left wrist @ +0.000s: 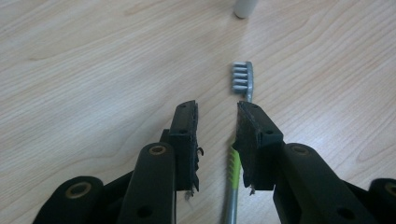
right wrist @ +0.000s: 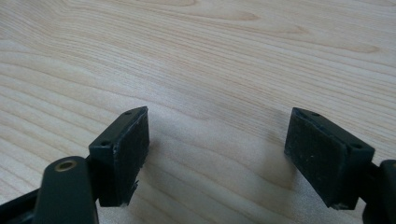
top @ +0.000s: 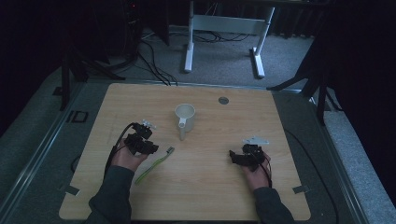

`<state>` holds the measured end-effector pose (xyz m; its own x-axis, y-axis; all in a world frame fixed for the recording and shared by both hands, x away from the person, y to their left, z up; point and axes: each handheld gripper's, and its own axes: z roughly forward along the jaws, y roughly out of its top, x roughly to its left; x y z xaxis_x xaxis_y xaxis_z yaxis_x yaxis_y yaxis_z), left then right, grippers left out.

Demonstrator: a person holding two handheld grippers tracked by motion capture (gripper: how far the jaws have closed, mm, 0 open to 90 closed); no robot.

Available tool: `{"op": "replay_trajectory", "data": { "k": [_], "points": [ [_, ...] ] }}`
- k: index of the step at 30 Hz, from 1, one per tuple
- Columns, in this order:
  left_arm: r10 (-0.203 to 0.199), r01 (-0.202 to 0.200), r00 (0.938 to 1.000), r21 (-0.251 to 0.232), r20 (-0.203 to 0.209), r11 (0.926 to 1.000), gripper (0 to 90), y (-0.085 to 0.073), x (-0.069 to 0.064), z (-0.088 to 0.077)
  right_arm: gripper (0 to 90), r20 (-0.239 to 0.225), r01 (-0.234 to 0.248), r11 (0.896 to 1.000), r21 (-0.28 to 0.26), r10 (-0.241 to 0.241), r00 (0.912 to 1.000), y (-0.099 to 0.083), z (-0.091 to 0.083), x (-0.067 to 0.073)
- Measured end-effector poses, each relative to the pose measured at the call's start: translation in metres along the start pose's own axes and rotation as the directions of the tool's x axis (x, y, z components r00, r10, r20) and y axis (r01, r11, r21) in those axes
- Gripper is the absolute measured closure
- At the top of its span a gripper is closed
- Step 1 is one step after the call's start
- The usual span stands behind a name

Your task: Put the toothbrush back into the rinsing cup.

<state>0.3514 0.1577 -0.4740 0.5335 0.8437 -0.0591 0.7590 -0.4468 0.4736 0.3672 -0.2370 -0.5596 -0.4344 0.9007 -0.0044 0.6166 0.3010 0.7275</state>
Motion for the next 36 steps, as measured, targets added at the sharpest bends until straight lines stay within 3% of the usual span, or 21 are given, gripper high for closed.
{"op": "replay_trajectory", "data": {
  "k": [8,14,28,36],
  "points": [
    [-0.001,0.001,1.0000,0.051,-0.010,0.9987,71.0,0.004,-0.005,0.004,21.6,0.000,0.000,1.000,0.000,0.000,1.0000,0.000,0.000,0.000],
    [0.021,-0.020,0.9997,0.081,-0.010,0.9965,71.6,0.006,-0.008,0.008,21.6,0.000,0.000,1.000,0.000,0.000,1.0000,0.000,0.000,0.000],
    [0.043,-0.042,0.9990,0.127,-0.007,0.9910,71.6,0.013,-0.014,0.011,21.6,0.000,0.000,1.000,0.000,0.000,1.0000,0.000,0.000,0.000],
    [0.063,-0.063,0.9980,0.166,0.005,0.9840,71.8,0.018,-0.016,0.014,21.6,0.000,-0.001,1.000,-0.001,0.001,1.0000,0.000,0.000,0.000]
  ]
}}
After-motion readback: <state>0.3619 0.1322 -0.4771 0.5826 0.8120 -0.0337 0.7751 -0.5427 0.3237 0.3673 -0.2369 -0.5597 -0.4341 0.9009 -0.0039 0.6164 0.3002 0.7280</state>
